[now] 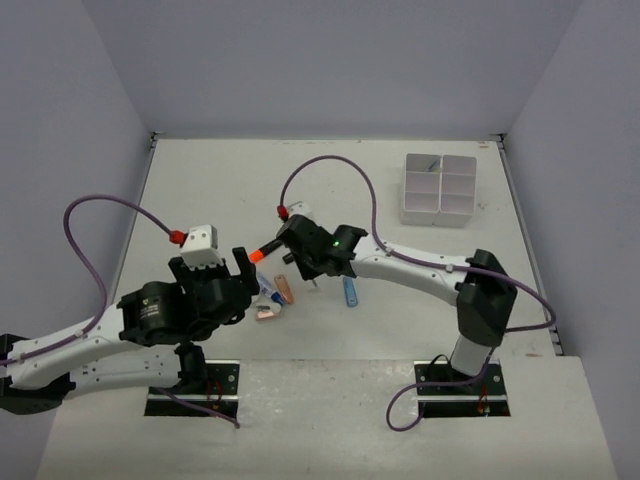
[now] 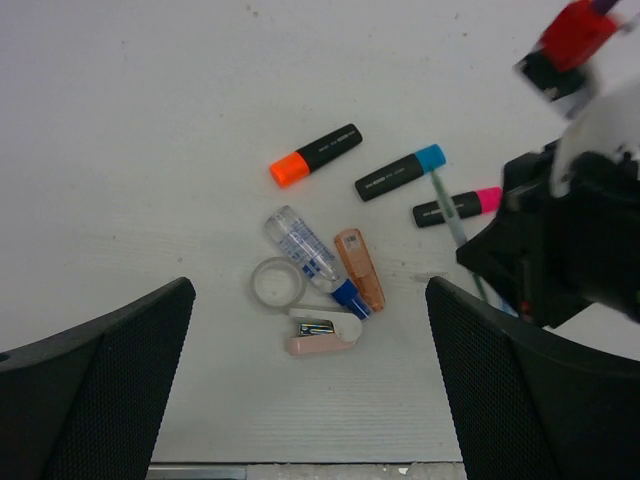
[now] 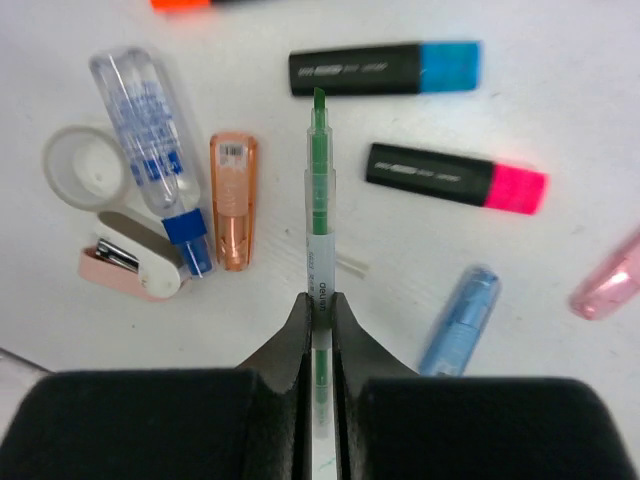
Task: Sort the stationery into containers
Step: Pick up the pen from the center of the board, then close the pen cap on the pen.
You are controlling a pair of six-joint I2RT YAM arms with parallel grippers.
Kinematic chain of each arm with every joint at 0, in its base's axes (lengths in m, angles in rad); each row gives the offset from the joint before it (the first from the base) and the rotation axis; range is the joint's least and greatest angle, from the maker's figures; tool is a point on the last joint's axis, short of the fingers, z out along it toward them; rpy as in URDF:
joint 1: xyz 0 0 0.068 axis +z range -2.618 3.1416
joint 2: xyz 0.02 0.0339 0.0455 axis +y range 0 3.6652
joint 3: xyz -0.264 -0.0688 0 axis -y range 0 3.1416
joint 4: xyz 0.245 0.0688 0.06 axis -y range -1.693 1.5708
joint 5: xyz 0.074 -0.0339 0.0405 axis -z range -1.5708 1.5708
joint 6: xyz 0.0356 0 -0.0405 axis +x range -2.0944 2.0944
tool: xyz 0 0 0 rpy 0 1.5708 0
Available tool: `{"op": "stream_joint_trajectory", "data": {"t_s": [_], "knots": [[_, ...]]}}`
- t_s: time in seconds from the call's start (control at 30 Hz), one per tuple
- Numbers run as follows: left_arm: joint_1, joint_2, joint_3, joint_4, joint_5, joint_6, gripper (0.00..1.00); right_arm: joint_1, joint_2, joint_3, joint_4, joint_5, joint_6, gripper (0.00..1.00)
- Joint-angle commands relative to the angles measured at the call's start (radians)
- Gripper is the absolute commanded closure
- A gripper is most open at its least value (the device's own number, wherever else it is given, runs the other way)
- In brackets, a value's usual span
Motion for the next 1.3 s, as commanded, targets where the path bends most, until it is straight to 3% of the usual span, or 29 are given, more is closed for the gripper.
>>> {"op": "stream_joint_trajectory", "data": {"t_s": [0.0, 0.1, 0.2, 0.33, 0.47, 0.63, 0.77, 1.27], "knots": [[0.004, 0.135, 0.046, 0.084, 0.028, -0.12, 0.0, -0.075, -0.216, -0.015, -0.069, 0.108, 0.027, 1.0], [0.004, 0.234, 0.045, 0.136, 0.072, -0.212, 0.0, -0.129, -0.333, -0.126, -0.069, 0.118, 0.064, 1.0], [0.005, 0.46, 0.074, 0.051, 0.133, -0.641, 0.05, -0.233, -0.545, -0.245, -0.069, 0.143, 0.099, 1.0], [0.016, 0.669, 0.155, -0.007, 0.251, -0.954, 0.15, -0.288, -0.708, -0.329, -0.069, 0.168, 0.105, 1.0], [0.065, 0.837, 0.238, 0.043, 0.36, -0.989, 0.3, -0.311, -0.767, -0.37, -0.069, 0.187, 0.085, 1.0], [0.128, 0.946, 0.281, 0.099, 0.464, -1.028, 0.66, -0.327, -0.766, -0.405, -0.067, 0.176, 0.076, 1.0], [0.176, 0.989, 0.27, 0.161, 0.514, -1.013, 0.67, -0.33, -0.776, -0.433, -0.04, 0.16, 0.064, 1.0], [0.214, 1.105, 0.335, 0.14, 0.523, -1.029, 0.48, -0.335, -0.816, -0.494, 0.039, 0.097, 0.005, 1.0]]}}
